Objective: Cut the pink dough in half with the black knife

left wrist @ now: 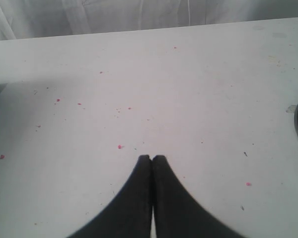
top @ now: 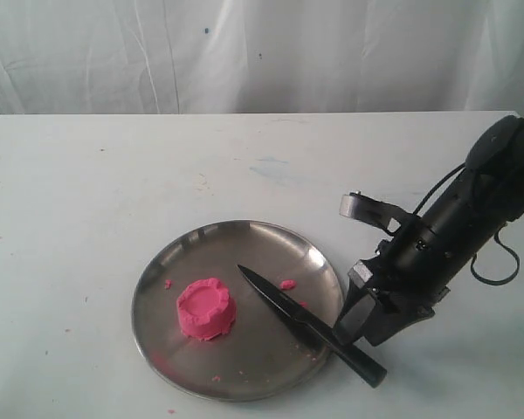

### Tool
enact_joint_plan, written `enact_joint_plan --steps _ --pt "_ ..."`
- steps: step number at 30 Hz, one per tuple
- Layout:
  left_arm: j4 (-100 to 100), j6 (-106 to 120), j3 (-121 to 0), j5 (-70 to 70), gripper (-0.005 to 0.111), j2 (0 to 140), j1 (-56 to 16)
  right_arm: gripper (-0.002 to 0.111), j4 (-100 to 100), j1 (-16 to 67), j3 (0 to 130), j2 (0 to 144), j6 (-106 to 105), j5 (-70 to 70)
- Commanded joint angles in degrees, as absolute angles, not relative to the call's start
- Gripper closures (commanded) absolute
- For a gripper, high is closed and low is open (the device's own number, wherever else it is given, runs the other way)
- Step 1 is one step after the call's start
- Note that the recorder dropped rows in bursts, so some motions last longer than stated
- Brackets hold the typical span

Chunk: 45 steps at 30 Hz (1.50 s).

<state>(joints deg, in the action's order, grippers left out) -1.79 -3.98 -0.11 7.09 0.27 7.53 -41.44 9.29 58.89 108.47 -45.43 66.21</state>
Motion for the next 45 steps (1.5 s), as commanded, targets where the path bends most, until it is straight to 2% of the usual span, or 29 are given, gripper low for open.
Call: enact_joint_plan --steps 1,20,21,24,27,36,45 --pt "-1.7 -4.0 0.0 7.1 0.107 0.0 7.3 0.053 -41.5 9.0 59.2 110.0 -46.5 65.7" --pt "-1.7 -4.0 0.0 7.1 0.107 0.0 7.3 0.056 -44.8 12.8 58.5 116.7 -52.7 65.9" --pt "-1.7 -4.0 0.0 7.1 0.107 0.0 7.3 0.059 -44.7 12.8 58.5 116.8 -52.7 65.6" --pt "-1.7 -4.0 0.0 7.1 0.107 0.0 7.3 0.086 -43.8 12.8 58.5 117.4 -52.5 65.5" --pt "-1.7 -4.0 0.0 7.1 0.107 0.0 7.3 0.108 -43.8 12.8 58.5 117.5 -52.1 65.5" --pt "-1.7 -4.0 0.0 7.1 0.107 0.0 7.3 0.108 -44.1 12.8 58.8 115.6 -50.7 67.5" --pt "-1.7 -4.0 0.0 7.1 0.107 0.0 7.3 0.108 -43.9 13.2 58.8 104.4 -47.6 67.4"
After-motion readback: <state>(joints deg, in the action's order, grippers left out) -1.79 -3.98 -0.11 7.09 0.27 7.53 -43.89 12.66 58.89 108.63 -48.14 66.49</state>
